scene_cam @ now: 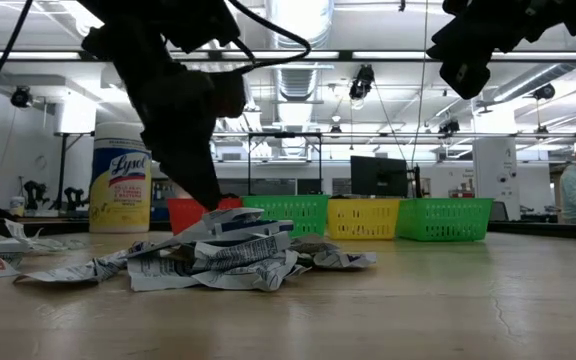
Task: Pick & Place First Aid Supplies
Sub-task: Put the alcohol pad into the yellow basket
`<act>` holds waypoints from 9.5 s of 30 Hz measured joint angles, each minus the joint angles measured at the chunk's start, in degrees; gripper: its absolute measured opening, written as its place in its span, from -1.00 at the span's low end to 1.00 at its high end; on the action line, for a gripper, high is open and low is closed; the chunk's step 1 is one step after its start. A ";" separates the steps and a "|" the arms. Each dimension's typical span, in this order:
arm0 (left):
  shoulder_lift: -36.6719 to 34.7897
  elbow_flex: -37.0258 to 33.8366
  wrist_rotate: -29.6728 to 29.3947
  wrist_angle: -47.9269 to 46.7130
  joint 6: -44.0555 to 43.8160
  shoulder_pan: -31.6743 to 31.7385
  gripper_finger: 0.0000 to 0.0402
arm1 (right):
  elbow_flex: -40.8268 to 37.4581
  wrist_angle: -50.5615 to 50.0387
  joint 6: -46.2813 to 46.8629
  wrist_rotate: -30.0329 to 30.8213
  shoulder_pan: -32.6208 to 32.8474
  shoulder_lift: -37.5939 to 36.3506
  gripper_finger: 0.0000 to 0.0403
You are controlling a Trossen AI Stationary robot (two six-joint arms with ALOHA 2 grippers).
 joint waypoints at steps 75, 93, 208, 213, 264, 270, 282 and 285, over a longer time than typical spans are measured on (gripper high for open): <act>4.36 -6.34 1.09 11.48 9.30 0.70 -0.05 | -0.02 -0.04 -0.04 0.00 0.00 0.02 -0.60; 7.78 -5.44 0.48 10.47 8.90 0.85 -0.33 | -0.02 -0.06 0.20 0.00 -0.01 0.02 -0.62; -7.63 9.40 -20.13 6.53 22.15 -0.11 -1.00 | 25.34 6.03 -0.17 3.13 -0.94 40.06 -0.18; -7.63 9.40 -20.15 7.03 22.15 -0.32 -1.00 | 24.96 5.99 1.92 3.09 -1.05 40.06 -0.17; -7.65 9.42 -20.54 11.49 19.36 -0.94 -1.00 | 24.57 10.15 9.42 2.97 -1.66 40.11 -0.02; -7.65 9.42 -20.54 11.49 19.11 -0.94 -1.00 | 24.57 10.04 9.35 2.99 -1.68 40.11 -0.21; -7.65 9.42 -20.54 11.49 17.61 -0.94 -1.00 | 24.57 9.73 7.00 3.04 -1.68 40.11 -0.87; -7.65 9.42 -20.54 11.50 17.20 -0.94 -1.00 | 24.57 9.71 6.06 3.03 -1.68 40.11 -0.94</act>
